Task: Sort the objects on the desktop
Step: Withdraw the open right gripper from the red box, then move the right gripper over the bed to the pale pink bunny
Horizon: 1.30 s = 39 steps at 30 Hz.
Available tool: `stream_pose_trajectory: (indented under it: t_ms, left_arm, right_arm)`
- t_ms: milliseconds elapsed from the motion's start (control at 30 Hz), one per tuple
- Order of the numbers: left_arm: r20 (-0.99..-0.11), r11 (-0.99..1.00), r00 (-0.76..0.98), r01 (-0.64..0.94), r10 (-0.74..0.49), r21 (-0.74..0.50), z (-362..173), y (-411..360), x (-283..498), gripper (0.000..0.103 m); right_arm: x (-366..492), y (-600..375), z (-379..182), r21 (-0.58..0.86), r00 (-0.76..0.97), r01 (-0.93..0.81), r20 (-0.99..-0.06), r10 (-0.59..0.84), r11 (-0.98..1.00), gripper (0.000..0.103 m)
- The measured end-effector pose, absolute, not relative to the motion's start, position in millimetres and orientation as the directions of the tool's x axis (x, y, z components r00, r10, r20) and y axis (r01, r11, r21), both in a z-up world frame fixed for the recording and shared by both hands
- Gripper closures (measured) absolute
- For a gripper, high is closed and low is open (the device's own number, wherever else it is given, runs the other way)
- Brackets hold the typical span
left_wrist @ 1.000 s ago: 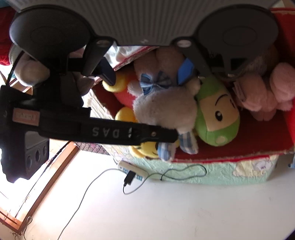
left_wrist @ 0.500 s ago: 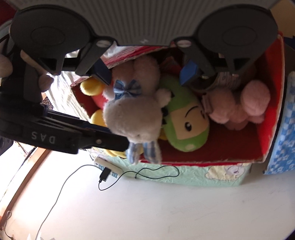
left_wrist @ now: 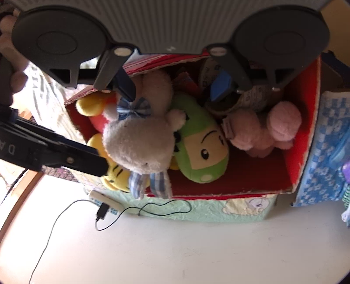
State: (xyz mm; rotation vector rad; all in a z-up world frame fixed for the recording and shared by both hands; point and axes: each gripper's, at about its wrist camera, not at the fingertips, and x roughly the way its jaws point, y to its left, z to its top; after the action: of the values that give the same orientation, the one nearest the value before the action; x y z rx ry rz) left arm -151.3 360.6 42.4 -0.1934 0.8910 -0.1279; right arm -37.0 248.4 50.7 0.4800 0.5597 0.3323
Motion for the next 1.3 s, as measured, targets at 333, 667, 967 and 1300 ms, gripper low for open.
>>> stream_pose_trajectory:
  t_ms: [333,667,967,1300]
  left_arm:
    - [-0.783,0.988,0.613,-0.020,-0.108,-0.152,39.1,355.1,-148.2,0.021]
    - [-0.783,0.992,0.622,-0.093,-0.008,-0.084,42.5,332.3,-150.2,0.020]
    - [-0.797,0.976,0.590,-0.219,0.127,-0.007,46.9,307.7,-145.0,0.014]
    - [-0.778,0.953,0.593,-0.301,0.207,0.024,58.9,297.0,-150.8,0.013]
  right_arm:
    - [-43.6,252.2,44.2,0.423,0.793,-0.143,-0.492,0.359,0.895,0.066]
    - [-39.6,234.2,39.4,0.468,0.735,-0.214,-0.501,0.456,0.858,0.064]
    - [-35.5,219.7,42.1,0.463,0.675,-0.299,-0.515,0.528,0.834,0.064]
    - [-33.5,190.8,44.8,0.532,0.637,-0.355,-0.464,0.616,0.768,0.063]
